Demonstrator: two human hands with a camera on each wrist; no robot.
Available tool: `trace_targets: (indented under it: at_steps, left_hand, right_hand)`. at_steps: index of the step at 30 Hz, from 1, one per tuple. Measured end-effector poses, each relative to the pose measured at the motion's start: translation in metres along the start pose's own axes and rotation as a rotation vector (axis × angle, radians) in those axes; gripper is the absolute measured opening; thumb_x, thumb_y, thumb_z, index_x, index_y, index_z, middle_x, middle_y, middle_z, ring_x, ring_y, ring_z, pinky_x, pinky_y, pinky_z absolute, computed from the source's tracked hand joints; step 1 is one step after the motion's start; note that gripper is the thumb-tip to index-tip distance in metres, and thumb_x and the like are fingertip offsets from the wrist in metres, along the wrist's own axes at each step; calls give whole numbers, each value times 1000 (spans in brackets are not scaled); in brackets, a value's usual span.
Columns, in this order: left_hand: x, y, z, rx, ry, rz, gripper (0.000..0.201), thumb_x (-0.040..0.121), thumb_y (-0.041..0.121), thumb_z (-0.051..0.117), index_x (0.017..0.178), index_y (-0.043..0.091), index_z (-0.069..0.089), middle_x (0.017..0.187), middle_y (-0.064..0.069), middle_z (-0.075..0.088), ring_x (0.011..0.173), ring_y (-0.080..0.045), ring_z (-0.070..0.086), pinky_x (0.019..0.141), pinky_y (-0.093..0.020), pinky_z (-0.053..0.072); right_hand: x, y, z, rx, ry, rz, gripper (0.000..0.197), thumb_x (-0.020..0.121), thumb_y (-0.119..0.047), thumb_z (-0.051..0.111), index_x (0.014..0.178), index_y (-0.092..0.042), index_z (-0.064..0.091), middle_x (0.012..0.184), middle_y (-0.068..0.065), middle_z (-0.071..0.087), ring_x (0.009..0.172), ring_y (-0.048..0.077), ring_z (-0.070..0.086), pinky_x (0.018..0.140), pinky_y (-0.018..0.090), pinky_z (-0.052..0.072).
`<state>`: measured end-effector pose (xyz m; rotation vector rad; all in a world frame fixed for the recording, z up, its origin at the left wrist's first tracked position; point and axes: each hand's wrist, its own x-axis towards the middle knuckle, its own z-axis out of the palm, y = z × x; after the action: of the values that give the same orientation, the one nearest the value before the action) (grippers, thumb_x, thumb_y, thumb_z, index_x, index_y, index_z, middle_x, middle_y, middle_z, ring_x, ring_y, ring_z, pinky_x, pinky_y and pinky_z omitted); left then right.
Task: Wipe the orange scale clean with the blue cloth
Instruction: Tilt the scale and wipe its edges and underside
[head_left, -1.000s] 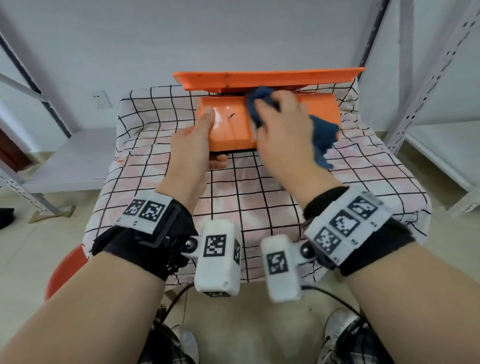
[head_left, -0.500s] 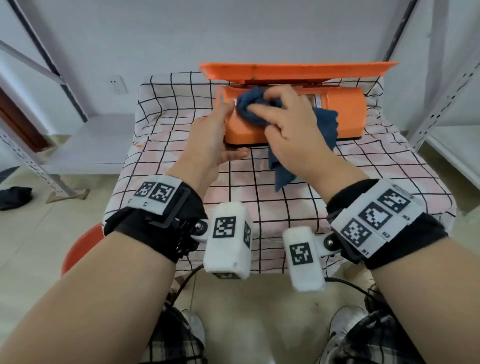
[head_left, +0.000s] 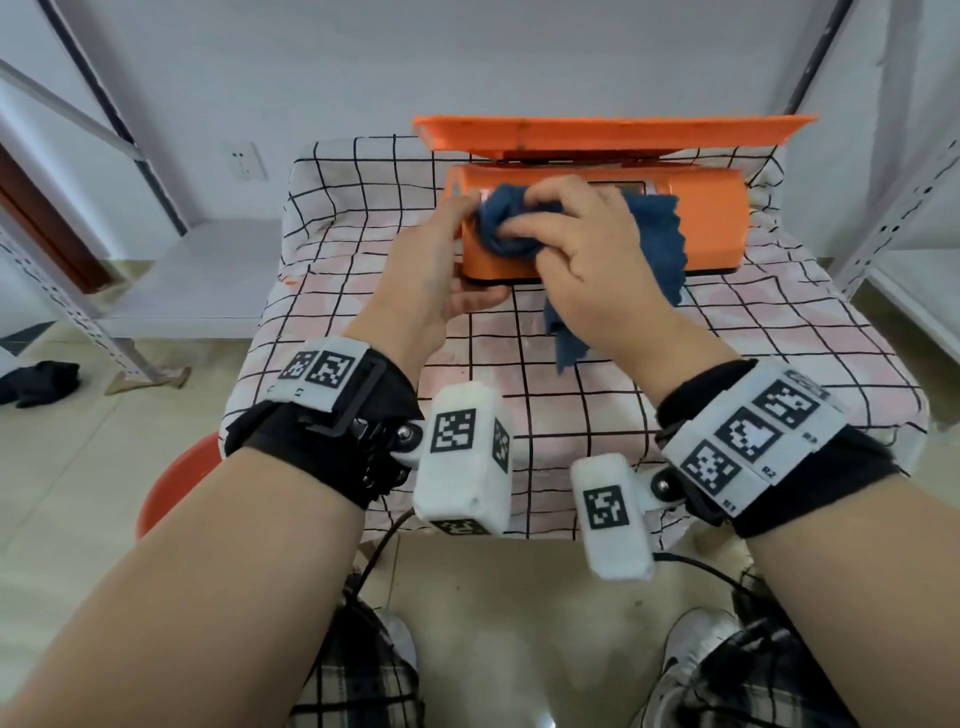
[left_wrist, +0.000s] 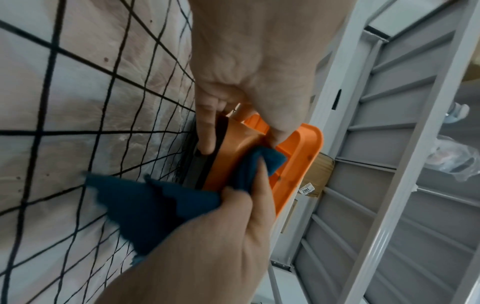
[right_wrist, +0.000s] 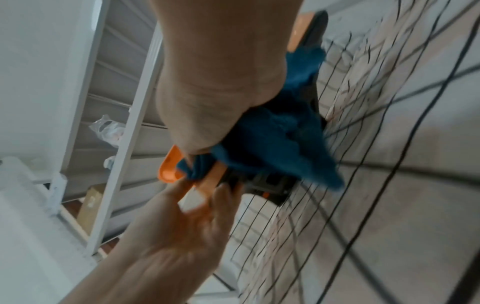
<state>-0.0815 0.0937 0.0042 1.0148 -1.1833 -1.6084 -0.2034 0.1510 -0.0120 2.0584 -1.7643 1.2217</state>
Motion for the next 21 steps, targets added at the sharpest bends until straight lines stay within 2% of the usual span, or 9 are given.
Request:
trace_targets:
  at_steps: [2,3,6,8,10,13,15,18,21]
  left_hand:
    - [-2,1,1,-1,2,2,20,92,34,55,92,15,60,64,5,65,57,-17,64,48,-29,53]
    - [-3,1,2,-9,3,1,20,92,34,56,92,14,59,73,3,64,59,-18,64,49,-29,54]
    - [-4,1,6,-41,3,-12,23,91,34,58,100,12,58,86,0,60,63,-20,65,50,-30,56]
    - [-3,0,7,-41,8,-16,28,92,35,57,106,11,58,89,-1,62,66,-21,66,50,-29,55]
    - [0,0,4,-41,3,-30,35,93,44,52,104,12,59,97,-5,65,71,-23,68,49,-28,55]
    - [1,-1,-2,-25,-15,-64,68,89,69,35,117,14,61,113,-8,67,78,-21,70,52,-27,55]
    - [-1,-1,-3,-33,-29,-48,73,87,73,31,118,15,62,109,-5,68,77,-18,70,56,-28,56]
    - [-4,1,1,-60,-47,-12,55,89,64,43,107,17,65,99,-5,71,82,-18,71,68,-35,59]
    - [-5,0,4,-66,-19,-22,30,91,44,55,92,15,65,85,-4,69,72,-15,67,58,-31,56]
  right_hand:
    - [-5,14,-6,33,42,-26,40,77,-14,34,86,-13,73,104,5,62,99,34,50,85,45,36]
    - [-6,21,-10,26,63,-4,39,77,-13,34,84,-12,72,103,5,63,98,34,50,85,42,34]
    - [3,22,-14,-24,135,147,40,77,-10,37,101,-14,68,113,4,59,105,33,49,87,41,36]
    - [8,9,-9,-101,107,191,48,78,-13,37,118,-18,63,126,4,54,113,32,45,89,44,36]
    - [8,-3,-3,-162,17,168,54,79,-17,35,127,-26,57,136,2,47,119,31,40,92,41,32]
    - [2,-7,2,-108,-71,72,55,79,-15,35,124,-31,61,139,-3,46,120,31,39,92,38,26]
    - [-2,-7,3,-38,-81,5,54,78,-15,32,118,-28,66,136,-2,51,118,33,41,94,43,26]
    - [1,-5,2,-8,-97,-64,58,76,-20,25,113,-23,70,133,0,56,116,33,45,98,46,29]
    - [1,0,2,7,-125,-167,51,75,-17,29,95,-17,76,122,2,63,108,33,52,97,39,32]
